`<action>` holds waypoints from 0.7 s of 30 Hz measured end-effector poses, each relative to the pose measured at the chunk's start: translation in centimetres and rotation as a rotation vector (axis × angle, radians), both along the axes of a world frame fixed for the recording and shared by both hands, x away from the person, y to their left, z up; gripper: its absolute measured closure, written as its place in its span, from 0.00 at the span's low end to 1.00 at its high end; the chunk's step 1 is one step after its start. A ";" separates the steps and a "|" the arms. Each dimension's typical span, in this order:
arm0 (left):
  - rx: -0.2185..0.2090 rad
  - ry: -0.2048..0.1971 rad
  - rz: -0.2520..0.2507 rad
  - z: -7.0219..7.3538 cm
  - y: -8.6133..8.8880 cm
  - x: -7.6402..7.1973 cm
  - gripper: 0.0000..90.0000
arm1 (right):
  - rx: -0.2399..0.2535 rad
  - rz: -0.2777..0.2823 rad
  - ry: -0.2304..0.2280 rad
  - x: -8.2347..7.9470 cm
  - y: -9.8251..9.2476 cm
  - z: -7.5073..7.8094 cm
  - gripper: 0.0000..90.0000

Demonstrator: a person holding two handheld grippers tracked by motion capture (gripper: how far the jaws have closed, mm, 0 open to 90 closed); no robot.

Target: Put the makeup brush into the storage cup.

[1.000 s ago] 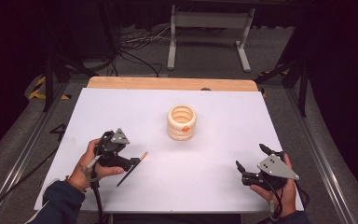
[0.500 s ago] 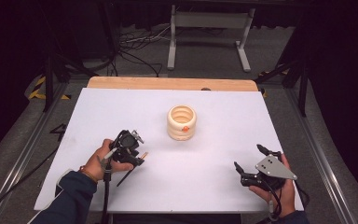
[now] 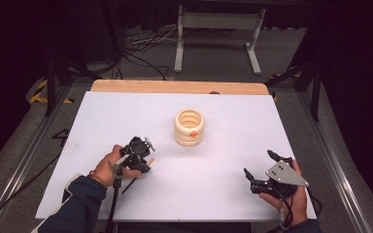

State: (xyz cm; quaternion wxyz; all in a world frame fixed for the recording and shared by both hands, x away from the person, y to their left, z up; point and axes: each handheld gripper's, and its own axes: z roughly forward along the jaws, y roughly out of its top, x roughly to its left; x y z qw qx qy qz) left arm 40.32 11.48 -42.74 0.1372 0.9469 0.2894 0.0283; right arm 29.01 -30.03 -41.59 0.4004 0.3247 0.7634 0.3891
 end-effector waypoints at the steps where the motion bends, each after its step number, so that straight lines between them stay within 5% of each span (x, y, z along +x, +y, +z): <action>1: 0.001 0.003 -0.004 0.0 0.1 0.0 0.82 | -0.001 0.000 0.001 0.0 0.0 0.0 0.09; 9: 0.028 -0.007 -0.053 0.0 -0.1 -0.1 0.92 | -0.029 0.000 0.007 0.1 0.2 -0.1 0.09; 21: -0.016 -0.054 -0.038 0.2 0.2 -0.2 0.92 | -0.024 -0.004 0.009 0.1 0.1 -0.1 0.09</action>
